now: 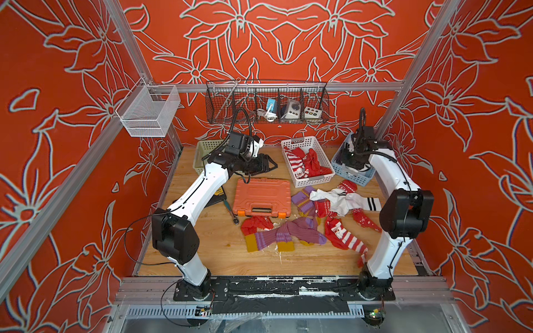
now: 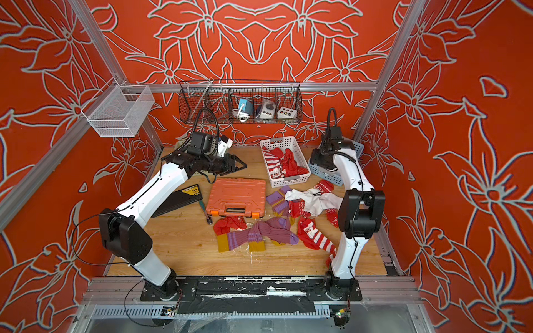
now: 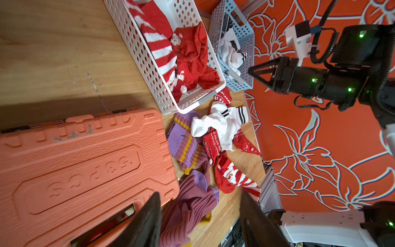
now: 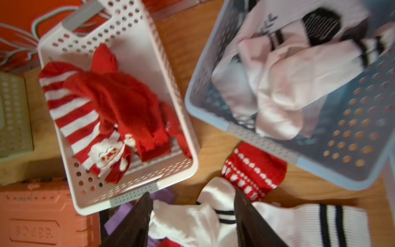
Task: Sort the socks into the basket by color
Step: Pick up the sock from the center of the board.
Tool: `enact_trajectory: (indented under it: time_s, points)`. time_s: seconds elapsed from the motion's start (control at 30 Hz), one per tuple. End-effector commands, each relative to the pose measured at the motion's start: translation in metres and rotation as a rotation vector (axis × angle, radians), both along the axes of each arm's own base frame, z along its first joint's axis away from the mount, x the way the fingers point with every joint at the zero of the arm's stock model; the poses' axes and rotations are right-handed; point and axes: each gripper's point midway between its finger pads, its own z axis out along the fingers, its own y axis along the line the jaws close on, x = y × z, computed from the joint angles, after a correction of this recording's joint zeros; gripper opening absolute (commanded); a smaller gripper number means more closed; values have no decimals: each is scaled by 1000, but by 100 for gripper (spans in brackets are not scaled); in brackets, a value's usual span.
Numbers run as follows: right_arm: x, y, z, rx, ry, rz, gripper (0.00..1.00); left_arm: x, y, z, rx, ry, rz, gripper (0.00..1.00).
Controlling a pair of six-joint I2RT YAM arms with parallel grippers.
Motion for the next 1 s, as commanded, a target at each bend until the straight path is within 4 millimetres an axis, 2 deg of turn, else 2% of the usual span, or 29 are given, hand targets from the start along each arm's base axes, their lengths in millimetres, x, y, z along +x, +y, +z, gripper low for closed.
enact_trajectory:
  time_s: [0.0,0.17,0.27,0.6,0.83,0.97]
  points:
    - [-23,20,-15,-30,29,65,63,-2,-13,1,6,-15,-37,57]
    - [-56,47,-44,-35,90,167,63,-6,-23,-4,9,-5,-56,58]
    - [-67,57,-60,-67,103,208,63,-8,-24,-6,13,-1,-59,58]
    - [-67,81,-92,-136,123,292,64,-12,-24,-2,-7,-3,-56,58]
    - [-73,71,-106,-207,164,269,56,-16,-22,-4,-5,-3,-52,58]
    - [-78,66,-112,-221,189,255,43,-16,-22,-4,-6,-1,-52,58]
